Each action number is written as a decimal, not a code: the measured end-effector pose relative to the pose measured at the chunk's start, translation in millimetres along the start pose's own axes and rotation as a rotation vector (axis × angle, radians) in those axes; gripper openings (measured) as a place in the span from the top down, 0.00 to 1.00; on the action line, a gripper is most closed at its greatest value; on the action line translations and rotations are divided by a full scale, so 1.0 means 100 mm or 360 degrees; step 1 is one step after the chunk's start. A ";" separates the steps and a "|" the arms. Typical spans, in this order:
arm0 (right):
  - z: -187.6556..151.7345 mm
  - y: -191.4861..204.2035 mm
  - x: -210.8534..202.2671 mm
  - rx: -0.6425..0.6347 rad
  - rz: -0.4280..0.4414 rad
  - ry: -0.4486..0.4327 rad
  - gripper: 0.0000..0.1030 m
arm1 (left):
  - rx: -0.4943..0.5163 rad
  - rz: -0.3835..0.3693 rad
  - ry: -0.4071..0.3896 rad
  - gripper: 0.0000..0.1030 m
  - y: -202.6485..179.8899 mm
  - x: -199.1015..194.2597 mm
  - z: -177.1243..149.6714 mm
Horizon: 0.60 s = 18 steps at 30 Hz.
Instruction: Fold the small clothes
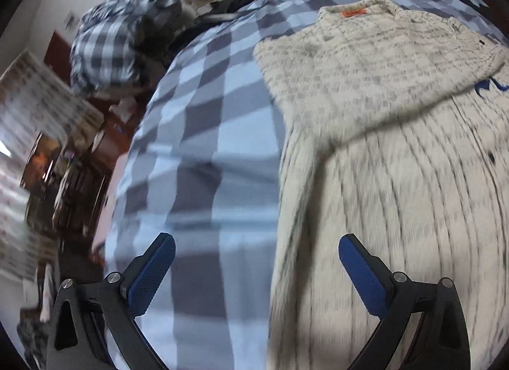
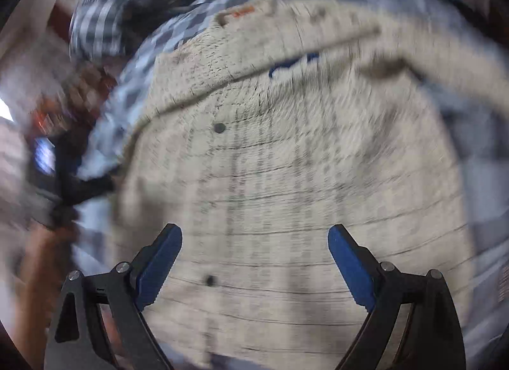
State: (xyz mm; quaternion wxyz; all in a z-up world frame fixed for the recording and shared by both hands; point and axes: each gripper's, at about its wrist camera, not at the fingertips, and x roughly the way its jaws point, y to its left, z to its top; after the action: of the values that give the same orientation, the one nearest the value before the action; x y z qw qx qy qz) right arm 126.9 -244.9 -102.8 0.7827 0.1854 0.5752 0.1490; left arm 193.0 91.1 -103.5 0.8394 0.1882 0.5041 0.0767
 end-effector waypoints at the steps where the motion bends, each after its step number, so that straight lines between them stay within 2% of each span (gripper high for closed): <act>1: 0.04 -0.01 0.07 0.0001 0.0038 0.0035 0.11 | 0.0000 -0.0021 -0.0001 0.00 0.00 0.09 0.10; 4: 0.06 0.07 0.18 -0.0037 -0.0002 0.0038 0.11 | -0.0030 -0.0060 0.0083 0.00 -0.03 0.36 0.28; 5: 0.08 0.10 0.20 -0.0045 0.0003 0.0038 0.11 | -0.0043 -0.0045 0.0155 0.00 -0.02 0.51 0.34; 7: 0.12 0.14 0.26 -0.0058 0.0062 0.0078 0.11 | -0.0088 -0.0022 0.0209 0.00 0.04 0.67 0.40; 10: 0.03 0.21 0.30 -0.0083 0.0055 0.0098 0.11 | -0.0314 -0.0033 0.0240 0.00 0.34 0.85 0.39; 11: 0.03 0.22 0.30 -0.0094 0.0035 0.0103 0.11 | -0.0410 -0.0071 0.0256 0.00 0.48 0.91 0.36; 12: -0.01 0.22 0.26 -0.0098 0.0028 0.0108 0.11 | -0.0529 -0.0205 0.0275 0.00 0.62 0.99 0.30; 14: -0.01 0.21 0.28 -0.0095 0.0029 0.0127 0.11 | -0.0680 -0.0385 0.0318 0.00 0.82 1.11 0.17; 16: -0.02 0.20 0.28 -0.0090 0.0033 0.0144 0.11 | -0.0845 -0.0511 0.0324 0.00 0.96 1.17 0.00; 18: -0.05 0.22 0.27 -0.0102 0.0024 0.0153 0.11 | -0.0913 -0.0561 0.0323 0.00 1.00 1.16 -0.10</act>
State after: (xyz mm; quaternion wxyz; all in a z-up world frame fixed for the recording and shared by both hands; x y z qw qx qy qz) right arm 130.1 -212.3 -116.5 0.7586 0.1573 0.6055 0.1820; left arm 245.6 221.9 -163.1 0.8040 -0.1536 0.5678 0.0875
